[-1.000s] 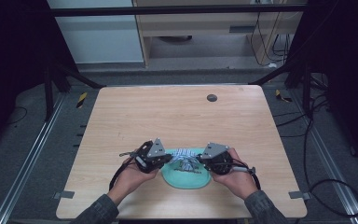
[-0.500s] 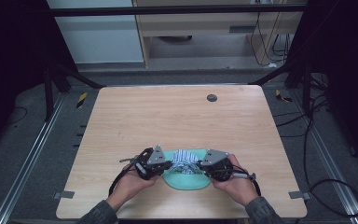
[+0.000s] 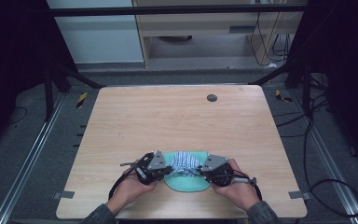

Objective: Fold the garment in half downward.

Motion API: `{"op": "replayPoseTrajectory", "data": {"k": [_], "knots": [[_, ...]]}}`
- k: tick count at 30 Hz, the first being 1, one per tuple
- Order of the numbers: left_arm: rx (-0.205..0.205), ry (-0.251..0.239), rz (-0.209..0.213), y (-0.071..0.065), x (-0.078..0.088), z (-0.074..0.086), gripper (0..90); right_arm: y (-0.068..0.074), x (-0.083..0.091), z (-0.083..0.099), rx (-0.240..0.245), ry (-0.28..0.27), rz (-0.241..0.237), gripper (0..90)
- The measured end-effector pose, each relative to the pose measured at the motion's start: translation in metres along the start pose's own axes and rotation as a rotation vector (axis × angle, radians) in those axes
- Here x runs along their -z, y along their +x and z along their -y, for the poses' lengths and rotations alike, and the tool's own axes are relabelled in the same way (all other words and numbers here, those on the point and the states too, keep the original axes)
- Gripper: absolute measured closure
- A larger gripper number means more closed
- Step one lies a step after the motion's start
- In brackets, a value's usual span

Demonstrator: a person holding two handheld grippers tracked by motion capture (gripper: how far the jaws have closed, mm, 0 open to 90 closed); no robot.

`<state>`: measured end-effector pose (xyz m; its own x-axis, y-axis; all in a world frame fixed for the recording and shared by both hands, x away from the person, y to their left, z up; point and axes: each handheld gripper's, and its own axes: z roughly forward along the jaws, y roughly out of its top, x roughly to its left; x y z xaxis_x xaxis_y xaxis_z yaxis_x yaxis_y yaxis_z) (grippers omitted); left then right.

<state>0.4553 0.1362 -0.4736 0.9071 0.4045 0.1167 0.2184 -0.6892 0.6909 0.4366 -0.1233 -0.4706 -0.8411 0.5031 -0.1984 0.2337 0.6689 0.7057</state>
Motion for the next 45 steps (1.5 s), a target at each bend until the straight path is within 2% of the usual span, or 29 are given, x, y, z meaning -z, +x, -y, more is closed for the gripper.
{"op": "replayPoseTrajectory", "data": {"k": [8,24,26,33,38,42,45], "knots": [[0.005,0.013,0.011,-0.004,-0.005,0.006,87.8,0.007,-0.004,0.007,0.014,0.025,-0.016,85.3],[-0.014,0.031,0.014,-0.007,-0.006,0.012,87.9,0.010,-0.010,0.015,0.038,0.054,-0.030,85.6],[-0.002,0.024,0.018,-0.008,-0.007,0.013,87.9,0.010,-0.011,0.015,0.046,0.059,-0.031,85.6],[-0.002,0.032,0.030,-0.009,-0.007,0.014,87.9,0.011,-0.012,0.017,0.055,0.066,-0.032,85.5],[0.004,0.030,0.034,-0.009,-0.008,0.016,87.8,0.012,-0.012,0.018,0.043,0.064,-0.034,85.5],[0.006,0.030,0.035,-0.009,-0.007,0.016,87.8,0.011,-0.011,0.019,0.057,0.070,-0.039,85.5],[0.037,0.014,0.034,-0.009,-0.006,0.017,85.9,0.011,-0.010,0.019,0.046,0.072,-0.040,84.3]]}}
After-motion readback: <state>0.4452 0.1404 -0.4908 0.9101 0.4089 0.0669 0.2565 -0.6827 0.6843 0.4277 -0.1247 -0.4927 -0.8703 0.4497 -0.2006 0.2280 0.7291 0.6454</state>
